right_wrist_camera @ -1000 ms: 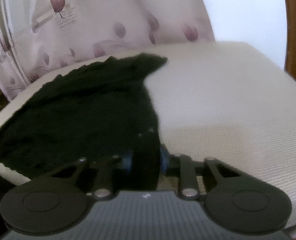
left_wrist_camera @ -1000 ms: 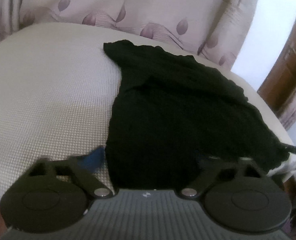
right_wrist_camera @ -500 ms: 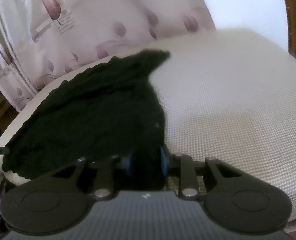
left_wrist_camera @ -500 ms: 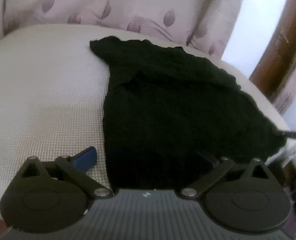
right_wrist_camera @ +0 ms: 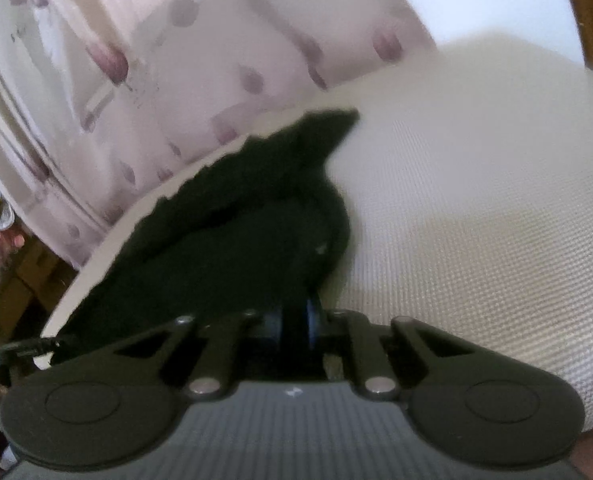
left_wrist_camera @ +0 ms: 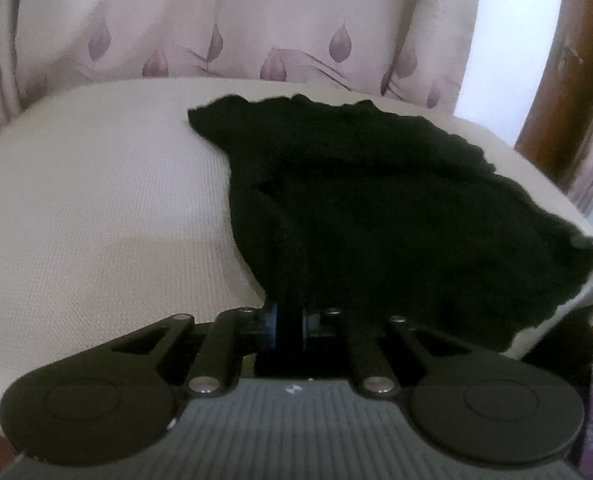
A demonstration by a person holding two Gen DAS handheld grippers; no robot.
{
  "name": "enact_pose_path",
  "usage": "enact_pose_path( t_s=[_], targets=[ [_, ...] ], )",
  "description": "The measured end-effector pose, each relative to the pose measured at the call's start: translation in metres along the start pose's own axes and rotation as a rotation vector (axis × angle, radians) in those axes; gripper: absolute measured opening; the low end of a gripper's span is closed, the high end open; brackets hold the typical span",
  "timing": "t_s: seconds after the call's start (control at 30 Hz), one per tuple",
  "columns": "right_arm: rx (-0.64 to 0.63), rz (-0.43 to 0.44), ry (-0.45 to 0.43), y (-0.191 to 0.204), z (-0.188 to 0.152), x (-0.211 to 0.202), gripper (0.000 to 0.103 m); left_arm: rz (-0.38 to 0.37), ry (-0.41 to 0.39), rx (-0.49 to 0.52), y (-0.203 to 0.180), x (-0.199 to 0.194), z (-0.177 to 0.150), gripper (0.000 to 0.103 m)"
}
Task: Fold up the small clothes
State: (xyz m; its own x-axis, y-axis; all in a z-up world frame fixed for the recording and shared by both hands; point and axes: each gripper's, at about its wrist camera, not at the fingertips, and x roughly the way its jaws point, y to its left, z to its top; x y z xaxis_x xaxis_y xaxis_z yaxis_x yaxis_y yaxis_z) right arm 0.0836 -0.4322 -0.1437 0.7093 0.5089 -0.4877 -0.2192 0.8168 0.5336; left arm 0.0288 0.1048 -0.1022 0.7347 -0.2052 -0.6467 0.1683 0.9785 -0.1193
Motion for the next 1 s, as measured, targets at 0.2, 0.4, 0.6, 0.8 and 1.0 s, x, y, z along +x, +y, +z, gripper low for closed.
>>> enact_pose_path(
  t_s=[0.2,0.4,0.6,0.8,1.0],
  targets=[
    [0.017,-0.027,0.006,-0.005,-0.001,-0.002,0.011,0.059,-0.004,0.029,-0.003,-0.001,0.004,0.011],
    [-0.006,-0.054,0.019,-0.002,-0.002,0.002,0.020,0.105,0.025,0.052,-0.004,0.007,0.002,0.011],
    [-0.015,-0.058,0.010,0.001,-0.004,0.004,0.082,0.136,0.034,0.079,-0.006,0.011,0.000,0.011],
    [-0.032,-0.059,0.022,0.009,-0.005,0.010,0.087,0.154,0.029,0.115,-0.010,0.011,-0.002,0.012],
    [-0.109,-0.064,0.037,0.021,-0.010,0.015,0.058,0.123,0.037,0.080,-0.002,0.010,0.000,0.019]
  ],
)
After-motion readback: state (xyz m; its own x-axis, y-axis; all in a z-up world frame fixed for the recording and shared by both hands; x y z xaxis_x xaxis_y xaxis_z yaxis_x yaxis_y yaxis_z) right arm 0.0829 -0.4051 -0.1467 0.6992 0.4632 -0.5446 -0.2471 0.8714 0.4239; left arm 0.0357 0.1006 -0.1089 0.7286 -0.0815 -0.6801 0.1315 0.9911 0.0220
